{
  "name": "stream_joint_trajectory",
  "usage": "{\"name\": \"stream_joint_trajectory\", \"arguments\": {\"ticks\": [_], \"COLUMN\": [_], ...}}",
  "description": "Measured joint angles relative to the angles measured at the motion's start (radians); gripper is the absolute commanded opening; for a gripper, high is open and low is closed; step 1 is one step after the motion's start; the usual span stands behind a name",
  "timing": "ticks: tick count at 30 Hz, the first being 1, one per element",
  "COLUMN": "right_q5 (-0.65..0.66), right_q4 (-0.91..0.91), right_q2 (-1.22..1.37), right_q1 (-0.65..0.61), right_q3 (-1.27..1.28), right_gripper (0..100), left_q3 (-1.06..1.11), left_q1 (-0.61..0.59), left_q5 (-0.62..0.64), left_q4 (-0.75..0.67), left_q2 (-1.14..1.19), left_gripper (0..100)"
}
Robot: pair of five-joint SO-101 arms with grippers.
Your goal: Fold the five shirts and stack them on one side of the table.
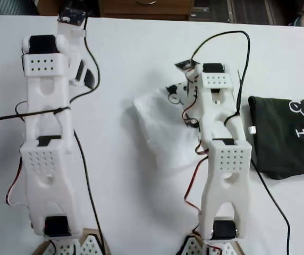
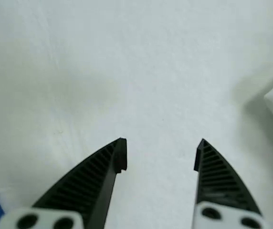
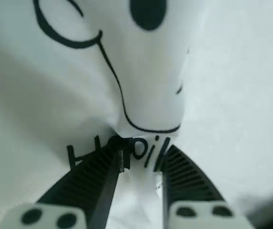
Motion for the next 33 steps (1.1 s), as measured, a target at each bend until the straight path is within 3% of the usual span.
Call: {"name": "stream_joint_trajectory", "arguments": {"ticks": [9, 20, 33], "right_q5": [0.025, -0.038, -0.023], "right_q4": [0.006, 0.049, 0.054], "right_q2": [0.021, 0.043, -0.413], "right_q1": [0.000, 0.038, 0.152], "right_q3": [-0.008, -0.114, 0.135], "right_gripper": [2.1, 1.9, 1.9], "left_q3": [0.000, 0.000, 0.000], "left_q1": [0.000, 0.000, -0.003], "left_q5": [0.000, -0.008, -0.046], "left_q4": [0.000, 0.000, 0.000], "left_q2": [-0.048, -0.060, -0.060], "left_gripper": [25, 25, 25]}}
